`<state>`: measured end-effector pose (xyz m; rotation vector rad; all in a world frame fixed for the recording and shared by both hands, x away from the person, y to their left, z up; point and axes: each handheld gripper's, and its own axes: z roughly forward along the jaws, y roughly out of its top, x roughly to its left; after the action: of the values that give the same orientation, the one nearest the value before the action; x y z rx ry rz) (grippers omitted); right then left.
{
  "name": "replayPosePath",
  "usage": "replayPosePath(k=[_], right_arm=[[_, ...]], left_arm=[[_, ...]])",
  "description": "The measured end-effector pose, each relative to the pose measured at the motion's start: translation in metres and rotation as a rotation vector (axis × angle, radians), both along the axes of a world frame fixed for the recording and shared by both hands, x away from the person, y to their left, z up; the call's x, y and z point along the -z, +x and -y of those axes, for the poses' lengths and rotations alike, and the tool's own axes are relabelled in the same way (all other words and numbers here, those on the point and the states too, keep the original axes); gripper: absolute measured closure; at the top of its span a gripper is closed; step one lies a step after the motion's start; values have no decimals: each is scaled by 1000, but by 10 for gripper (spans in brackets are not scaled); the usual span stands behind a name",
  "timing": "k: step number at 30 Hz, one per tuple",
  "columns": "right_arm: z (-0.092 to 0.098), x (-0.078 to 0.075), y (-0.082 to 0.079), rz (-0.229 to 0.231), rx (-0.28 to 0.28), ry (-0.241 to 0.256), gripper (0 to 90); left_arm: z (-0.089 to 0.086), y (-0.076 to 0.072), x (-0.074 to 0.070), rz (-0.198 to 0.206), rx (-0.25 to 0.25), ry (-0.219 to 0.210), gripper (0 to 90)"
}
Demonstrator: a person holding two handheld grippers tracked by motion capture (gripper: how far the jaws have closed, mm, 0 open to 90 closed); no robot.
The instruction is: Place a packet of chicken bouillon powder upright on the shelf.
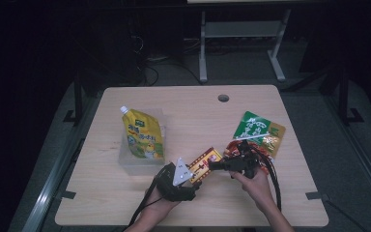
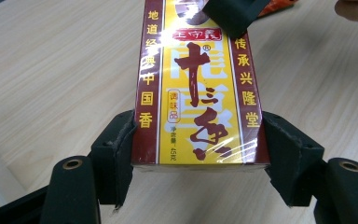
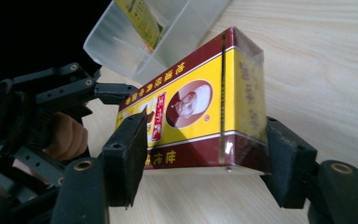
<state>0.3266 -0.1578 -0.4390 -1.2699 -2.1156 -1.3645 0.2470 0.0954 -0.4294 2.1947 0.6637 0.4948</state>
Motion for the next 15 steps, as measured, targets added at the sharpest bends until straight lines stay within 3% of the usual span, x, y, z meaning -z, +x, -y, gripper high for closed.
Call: replayPosePath(k=[2,7,10,15], right_arm=[[-1,-3,0,-10,11,0,414],[1,-6,0,-13,22,32,511],[0,-11,-2,5,22,61,579],[-5,-22,-3,43,-3,50,639]], left_arm=[[-1,0,1,-9,-9,-15,325],[-1,2,5,-38,-24,1,320],[0,3,8,-47,-24,10,314],[1,3,10,-50,-18,23,302]])
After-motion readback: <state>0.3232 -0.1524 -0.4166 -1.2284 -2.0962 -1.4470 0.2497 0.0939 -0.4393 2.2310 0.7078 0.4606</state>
